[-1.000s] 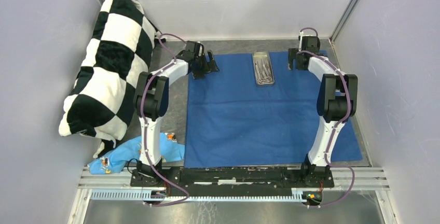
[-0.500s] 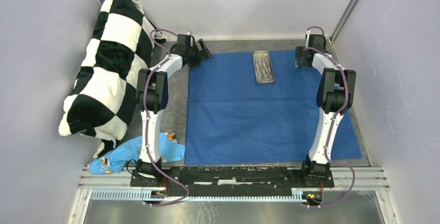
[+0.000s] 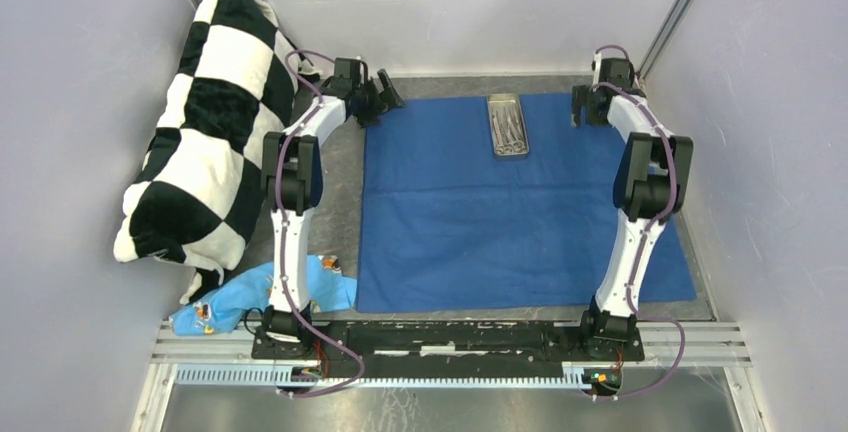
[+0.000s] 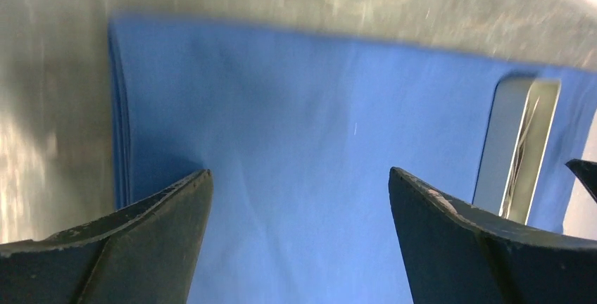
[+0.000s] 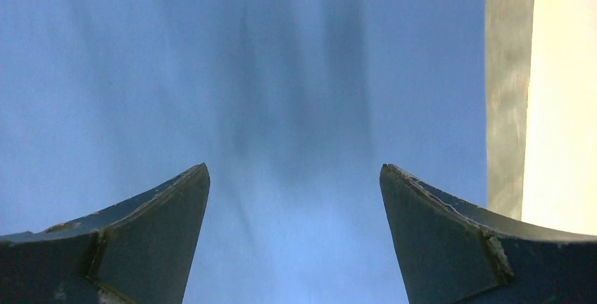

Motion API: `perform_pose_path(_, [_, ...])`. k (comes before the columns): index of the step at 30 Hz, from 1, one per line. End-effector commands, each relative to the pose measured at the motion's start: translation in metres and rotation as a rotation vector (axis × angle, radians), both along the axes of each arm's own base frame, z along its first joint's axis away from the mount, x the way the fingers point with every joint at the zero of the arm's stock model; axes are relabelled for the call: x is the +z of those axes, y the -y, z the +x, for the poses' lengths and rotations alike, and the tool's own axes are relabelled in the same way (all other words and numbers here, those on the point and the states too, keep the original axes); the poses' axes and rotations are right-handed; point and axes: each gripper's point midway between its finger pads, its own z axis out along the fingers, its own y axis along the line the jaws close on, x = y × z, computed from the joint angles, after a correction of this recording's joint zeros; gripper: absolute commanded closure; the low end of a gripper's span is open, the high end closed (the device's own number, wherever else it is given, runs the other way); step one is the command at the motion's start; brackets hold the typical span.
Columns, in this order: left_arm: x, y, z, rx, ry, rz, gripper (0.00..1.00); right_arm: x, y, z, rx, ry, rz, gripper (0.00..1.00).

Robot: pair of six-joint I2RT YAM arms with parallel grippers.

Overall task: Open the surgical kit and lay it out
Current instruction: Smooth out the surgical kit at the center of the board.

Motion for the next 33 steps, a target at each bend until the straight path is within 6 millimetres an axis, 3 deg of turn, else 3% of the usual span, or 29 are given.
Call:
perform_pose_path(1, [0.07,0.011,-0.058,-0.057,0.031,0.053,0.0,0.079,-0.03,-0.061,0.005,0.063,0.038,0.02])
perform_pose_path(3, [0.093,0.023,-0.089,-0.088,0.064,0.04,0.0,0.074,-0.058,-0.099,0.009,0.058,0.097,0.02])
perform_pose_path(4, [0.113,0.035,-0.108,-0.12,0.099,0.029,0.0,0.07,-0.079,-0.118,0.042,0.055,0.128,0.02])
perform_pose_path(5, [0.119,0.045,-0.128,-0.154,0.104,0.021,0.0,0.069,-0.105,-0.132,0.095,0.049,0.149,0.02])
perform_pose_path(7, [0.123,0.067,-0.17,-0.233,0.1,-0.002,0.0,0.059,-0.147,-0.17,0.167,0.009,0.171,0.02])
perform_pose_path(9, [0.12,0.097,-0.224,-0.344,0.082,-0.021,0.01,0.049,-0.185,-0.209,0.255,-0.041,0.194,0.02])
perform_pose_path(11, [0.106,0.11,-0.274,-0.415,0.066,-0.028,0.03,0.04,-0.214,-0.245,0.327,-0.068,0.203,0.02])
perform_pose_path(13, [0.109,0.115,-0.305,-0.439,0.091,-0.027,0.04,0.029,-0.241,-0.275,0.429,-0.096,0.208,0.02])
perform_pose_path(14, [0.099,0.113,-0.322,-0.446,0.076,-0.023,0.05,0.022,-0.249,-0.289,0.475,-0.121,0.198,0.02])
perform_pose_path(18, [0.089,0.106,-0.355,-0.456,0.065,-0.041,0.05,-0.01,-0.251,-0.321,0.518,-0.201,0.127,0.02])
perform_pose_path(25, [0.065,0.081,-0.374,-0.397,0.031,-0.004,0.06,-0.052,-0.23,-0.398,0.472,-0.338,0.035,0.02])
perform_pose_path(29, [0.061,0.067,-0.391,-0.325,0.036,-0.062,0.06,-0.031,-0.243,-0.408,0.477,-0.3,0.055,0.02])
perform_pose_path(33, [0.066,0.064,-0.397,-0.323,0.046,-0.084,0.04,0.02,-0.248,-0.379,0.442,-0.134,0.067,0.02])
